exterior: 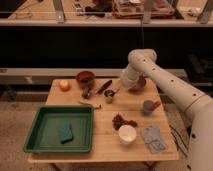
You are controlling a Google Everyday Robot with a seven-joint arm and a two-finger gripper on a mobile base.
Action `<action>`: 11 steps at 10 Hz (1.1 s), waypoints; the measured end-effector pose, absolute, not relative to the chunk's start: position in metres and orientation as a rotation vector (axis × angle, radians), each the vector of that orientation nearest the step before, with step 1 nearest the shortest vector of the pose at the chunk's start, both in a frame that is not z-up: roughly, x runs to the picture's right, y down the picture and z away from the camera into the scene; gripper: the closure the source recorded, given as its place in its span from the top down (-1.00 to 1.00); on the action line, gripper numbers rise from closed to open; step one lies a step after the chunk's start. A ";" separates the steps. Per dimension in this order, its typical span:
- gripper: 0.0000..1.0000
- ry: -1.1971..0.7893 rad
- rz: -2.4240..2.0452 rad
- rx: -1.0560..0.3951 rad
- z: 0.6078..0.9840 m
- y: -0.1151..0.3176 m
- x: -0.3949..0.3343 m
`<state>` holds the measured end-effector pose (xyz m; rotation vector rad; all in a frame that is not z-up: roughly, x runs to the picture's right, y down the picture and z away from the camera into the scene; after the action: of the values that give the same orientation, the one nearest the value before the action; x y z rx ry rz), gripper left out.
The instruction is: Place fork in metal cup
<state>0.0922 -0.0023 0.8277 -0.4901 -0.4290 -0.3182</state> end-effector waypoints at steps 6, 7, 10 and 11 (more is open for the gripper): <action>-1.00 -0.433 -0.337 -0.510 0.836 -0.003 0.086; -1.00 -0.433 -0.342 -0.515 0.838 -0.003 0.084; -1.00 -0.434 -0.357 -0.535 0.843 0.000 0.082; -1.00 -0.434 -0.359 -0.540 0.845 0.000 0.083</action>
<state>0.0832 0.0005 0.8448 -0.5396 -0.4343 -0.3592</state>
